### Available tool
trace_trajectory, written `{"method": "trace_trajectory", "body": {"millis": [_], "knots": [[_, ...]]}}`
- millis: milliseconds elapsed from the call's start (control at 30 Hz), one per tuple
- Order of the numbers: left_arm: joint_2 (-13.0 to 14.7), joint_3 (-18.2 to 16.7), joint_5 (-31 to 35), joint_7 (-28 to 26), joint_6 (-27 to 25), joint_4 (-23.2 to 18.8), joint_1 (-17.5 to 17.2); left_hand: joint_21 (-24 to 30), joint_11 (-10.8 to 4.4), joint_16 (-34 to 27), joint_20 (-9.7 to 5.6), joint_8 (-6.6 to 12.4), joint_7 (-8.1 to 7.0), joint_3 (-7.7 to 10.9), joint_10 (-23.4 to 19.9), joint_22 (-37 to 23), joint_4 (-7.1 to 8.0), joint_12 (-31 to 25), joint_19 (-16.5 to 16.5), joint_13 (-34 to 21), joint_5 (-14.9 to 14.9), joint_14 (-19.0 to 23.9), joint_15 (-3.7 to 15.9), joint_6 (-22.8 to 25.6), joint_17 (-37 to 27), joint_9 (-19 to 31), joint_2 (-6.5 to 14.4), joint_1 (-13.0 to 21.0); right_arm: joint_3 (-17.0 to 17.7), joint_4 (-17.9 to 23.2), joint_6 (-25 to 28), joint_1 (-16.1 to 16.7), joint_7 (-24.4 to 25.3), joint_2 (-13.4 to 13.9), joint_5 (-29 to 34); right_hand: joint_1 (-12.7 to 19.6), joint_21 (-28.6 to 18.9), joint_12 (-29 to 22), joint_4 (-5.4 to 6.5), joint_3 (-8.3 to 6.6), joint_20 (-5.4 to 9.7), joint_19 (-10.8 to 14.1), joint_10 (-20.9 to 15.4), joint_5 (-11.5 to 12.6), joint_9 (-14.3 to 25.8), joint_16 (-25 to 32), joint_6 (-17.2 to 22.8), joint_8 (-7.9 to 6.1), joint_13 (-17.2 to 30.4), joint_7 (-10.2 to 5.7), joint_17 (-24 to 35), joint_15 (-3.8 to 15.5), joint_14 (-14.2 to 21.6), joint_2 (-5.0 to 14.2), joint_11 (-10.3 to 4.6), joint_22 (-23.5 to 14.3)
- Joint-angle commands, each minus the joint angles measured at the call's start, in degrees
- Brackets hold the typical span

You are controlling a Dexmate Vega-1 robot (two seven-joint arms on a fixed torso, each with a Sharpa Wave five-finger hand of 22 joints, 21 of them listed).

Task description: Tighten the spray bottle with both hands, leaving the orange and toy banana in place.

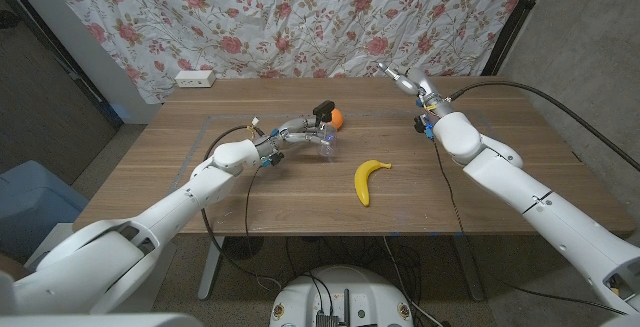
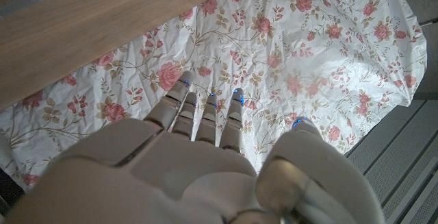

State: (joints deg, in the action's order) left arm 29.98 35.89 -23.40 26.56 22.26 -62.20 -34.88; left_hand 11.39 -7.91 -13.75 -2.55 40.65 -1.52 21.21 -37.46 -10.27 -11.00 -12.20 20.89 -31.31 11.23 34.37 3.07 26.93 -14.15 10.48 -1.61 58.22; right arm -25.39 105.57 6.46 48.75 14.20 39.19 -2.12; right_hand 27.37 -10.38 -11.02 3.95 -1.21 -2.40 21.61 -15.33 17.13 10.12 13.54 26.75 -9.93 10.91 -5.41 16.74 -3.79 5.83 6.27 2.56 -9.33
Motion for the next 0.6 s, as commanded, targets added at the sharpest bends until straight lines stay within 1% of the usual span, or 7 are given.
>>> {"method": "trace_trajectory", "body": {"millis": [33, 333, 467, 533, 600], "knots": [[1.5, -0.5, 1.2, -3.4, -0.3, -2.7, -2.4, -0.3, -4.16, 0.2, -0.98, 4.19, -3.73, 0.64, -3.7, -0.1, 0.53, 0.1, -0.5, 0.2, 0.4, -0.5, 9.66, 8.7, -0.1, 0.1, 6.4, 0.3, 0.1, -3.1, -4.0, 1.2, 3.5, -2.3, -2.8, -0.5, 0.0, -0.2, -0.03, 0.03, 0.27, -0.1, -0.2, -0.1, 0.2, 0.0, -0.1, -0.16, 0.1, -0.05, 0.1, 0.18, -0.2, -0.01, 0.27, -0.2], [2.6, -0.5, 2.7, -5.7, -0.8, -4.6, -3.7, -0.2, -4.17, 0.3, -1.06, 3.4, -4.0, 0.51, -3.3, -0.1, 0.66, 0.3, -0.7, 0.7, 0.3, -0.8, 9.64, 8.7, 0.0, -0.1, 6.3, 0.6, 0.2, -4.8, -6.1, 2.3, 6.3, -3.8, -3.2, -0.8, -0.1, -0.2, 0.01, 0.03, 0.38, -0.1, -0.3, -0.3, 0.2, 0.0, 0.0, -0.33, 0.1, 0.14, 0.0, 0.38, 0.1, 0.11, 0.31, -0.2], [2.6, -0.6, 2.5, -6.2, -0.7, -4.8, -4.2, -0.2, -4.18, 0.3, -1.11, 3.11, -4.09, 0.37, -3.2, 0.0, 0.75, 0.3, -0.9, 1.0, 0.3, -1.0, 9.52, 9.0, 0.1, -0.1, 6.2, 0.6, 0.5, -6.4, -8.2, 2.7, 6.8, -4.7, -4.3, -0.9, -0.1, -0.4, 0.0, -0.03, 0.41, 0.1, -0.8, -0.5, 0.1, 0.0, 0.9, -0.76, 0.0, 0.19, -0.1, 0.65, 0.4, 0.27, 0.19, -0.2], [2.7, -0.7, 2.5, -6.4, -0.8, -5.1, -4.5, -0.2, -4.19, 0.4, -1.13, 2.97, -4.19, 0.3, -3.1, 0.0, 0.78, 0.3, -0.9, 1.1, 0.3, -1.0, 9.48, 9.0, 0.1, -0.1, 6.2, 0.6, 0.6, -6.9, -8.5, 2.8, 7.0, -5.3, -5.2, -0.9, -0.2, -0.4, -0.02, -0.05, 0.45, 0.1, -0.8, -0.5, 0.1, 0.0, 0.9, -0.77, 0.0, 0.2, -0.1, 0.63, 0.5, 0.32, 0.1, -0.2], [2.8, -0.8, 2.4, -6.6, -0.8, -5.2, -4.7, -0.2, -4.21, 0.4, -1.12, 2.85, -4.05, 0.22, -3.1, 0.0, 0.84, 0.3, -1.0, 1.2, 0.3, -1.1, 9.41, 9.0, 0.1, -0.1, 6.1, 0.5, 0.6, -7.6, -9.2, 2.8, 7.1, -5.7, -5.7, -1.1, -0.1, -0.4, 0.05, -0.07, 0.53, -0.1, -0.8, -0.6, 0.1, -0.1, 0.1, -0.47, 0.0, 0.34, -0.2, 0.64, 0.3, 0.46, 0.17, -0.2]]}}
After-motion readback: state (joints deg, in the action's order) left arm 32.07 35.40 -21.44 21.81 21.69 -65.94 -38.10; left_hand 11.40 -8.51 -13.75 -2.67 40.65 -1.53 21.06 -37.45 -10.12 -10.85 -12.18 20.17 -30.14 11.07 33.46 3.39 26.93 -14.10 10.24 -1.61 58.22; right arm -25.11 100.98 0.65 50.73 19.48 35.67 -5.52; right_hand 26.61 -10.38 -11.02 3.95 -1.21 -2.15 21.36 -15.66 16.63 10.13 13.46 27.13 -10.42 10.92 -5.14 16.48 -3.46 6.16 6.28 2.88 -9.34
